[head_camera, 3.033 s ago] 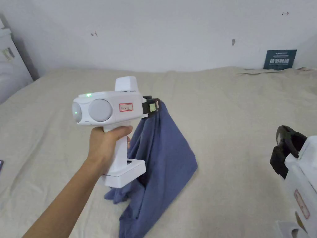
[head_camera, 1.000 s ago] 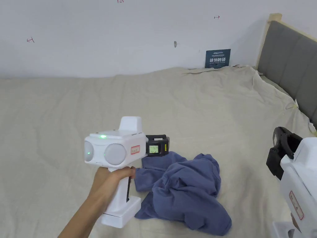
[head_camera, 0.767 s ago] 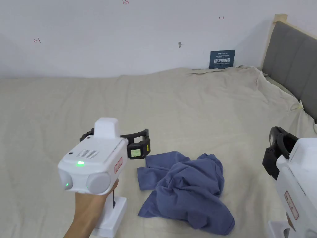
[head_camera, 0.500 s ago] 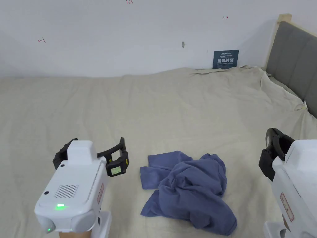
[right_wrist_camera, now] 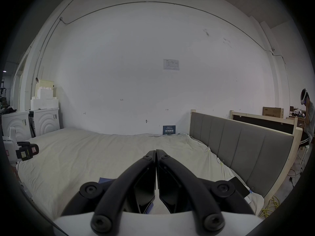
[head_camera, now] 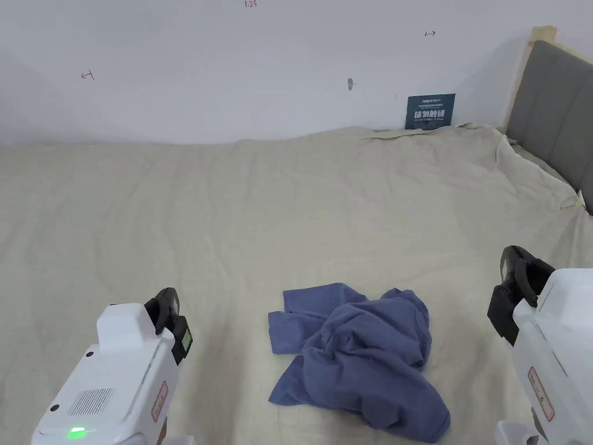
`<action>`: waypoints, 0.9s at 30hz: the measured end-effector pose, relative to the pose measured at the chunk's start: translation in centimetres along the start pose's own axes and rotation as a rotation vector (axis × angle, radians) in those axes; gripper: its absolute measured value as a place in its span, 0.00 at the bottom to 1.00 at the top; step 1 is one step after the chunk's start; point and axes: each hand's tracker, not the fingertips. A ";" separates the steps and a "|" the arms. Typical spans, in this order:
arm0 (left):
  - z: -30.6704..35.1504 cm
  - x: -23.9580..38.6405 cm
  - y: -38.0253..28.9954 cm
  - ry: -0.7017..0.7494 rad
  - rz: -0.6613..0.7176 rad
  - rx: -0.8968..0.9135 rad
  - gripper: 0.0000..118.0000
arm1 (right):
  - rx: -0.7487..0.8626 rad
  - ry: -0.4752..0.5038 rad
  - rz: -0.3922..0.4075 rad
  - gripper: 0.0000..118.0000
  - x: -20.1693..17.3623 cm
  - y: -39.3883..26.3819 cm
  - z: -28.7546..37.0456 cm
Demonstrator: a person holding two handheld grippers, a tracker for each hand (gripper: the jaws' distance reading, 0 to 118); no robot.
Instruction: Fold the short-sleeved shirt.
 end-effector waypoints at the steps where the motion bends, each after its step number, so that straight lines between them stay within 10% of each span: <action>1: -0.1 0.0 -0.1 0.001 -0.002 -0.006 0.00 | -0.001 0.000 0.000 0.00 0.1 -0.1 -0.1; 11: -4.6 0.9 0.5 -0.034 -0.044 -0.151 0.00 | -0.021 0.002 0.000 0.00 -0.2 -0.1 -1.3; 22: -19.4 4.4 -3.3 -0.210 0.021 -0.701 0.00 | -0.075 -0.001 -0.006 0.00 0.1 -1.8 -4.1; 27: -24.1 6.9 -6.5 -0.201 -0.091 -0.824 0.57 | -0.112 -0.012 0.000 0.00 0.8 -2.8 -5.3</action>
